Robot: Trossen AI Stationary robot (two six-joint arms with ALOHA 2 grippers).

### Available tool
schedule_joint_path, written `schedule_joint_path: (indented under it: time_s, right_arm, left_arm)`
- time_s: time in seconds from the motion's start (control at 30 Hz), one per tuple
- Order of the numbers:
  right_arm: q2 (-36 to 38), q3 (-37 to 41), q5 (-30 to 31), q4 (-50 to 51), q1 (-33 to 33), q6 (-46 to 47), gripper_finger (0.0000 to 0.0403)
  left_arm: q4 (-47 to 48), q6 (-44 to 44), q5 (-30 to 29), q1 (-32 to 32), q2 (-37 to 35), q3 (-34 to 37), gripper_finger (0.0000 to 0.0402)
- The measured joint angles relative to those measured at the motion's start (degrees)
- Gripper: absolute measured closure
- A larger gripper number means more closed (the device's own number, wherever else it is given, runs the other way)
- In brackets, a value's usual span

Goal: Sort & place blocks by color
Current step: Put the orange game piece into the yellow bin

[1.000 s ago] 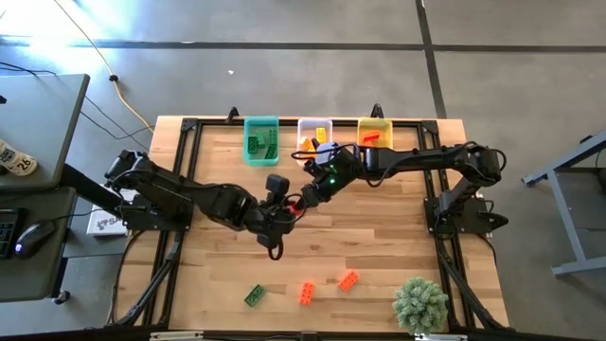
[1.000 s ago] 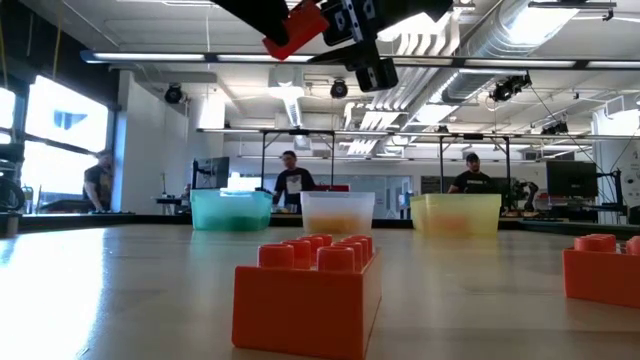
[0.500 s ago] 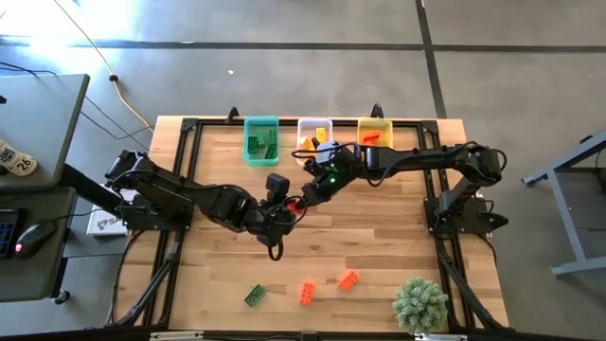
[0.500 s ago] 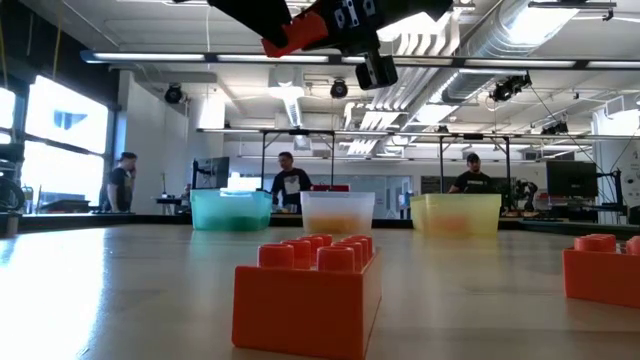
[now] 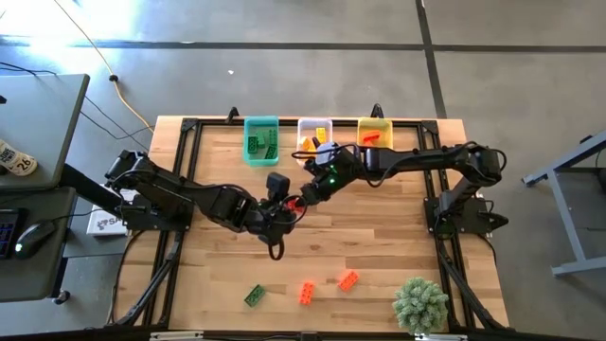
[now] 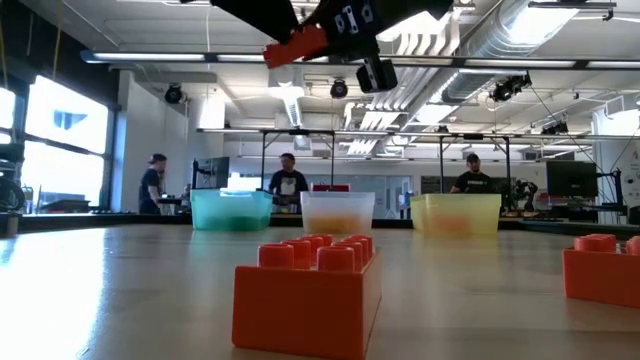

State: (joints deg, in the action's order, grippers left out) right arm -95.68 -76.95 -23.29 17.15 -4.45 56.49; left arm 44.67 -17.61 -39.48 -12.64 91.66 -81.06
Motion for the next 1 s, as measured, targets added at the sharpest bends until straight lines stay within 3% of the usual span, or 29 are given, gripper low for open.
schedule_joint_path:
  time_s: [0.2,0.4,0.8,1.0]
  right_arm:
    - [-0.2,0.2,0.2,4.1,-1.0,-3.1,0.0327]
    - [-0.2,0.2,1.6,12.7,-5.8,-11.0,0.0327]
    - [-0.1,0.1,13.2,29.4,-19.6,-28.7,0.0327]
    - [0.4,0.1,18.2,32.0,-26.5,-35.0,0.0326]
  left_arm:
    - [0.1,1.9,-3.8,0.1,-0.1,-0.1,0.0199]
    - [2.2,8.0,-4.0,1.6,-0.1,-0.1,0.0187]
    - [11.2,25.9,-2.7,6.6,-0.1,-0.1,0.0186]
    - [12.8,28.5,-2.7,9.2,-0.1,-0.1,0.0186]
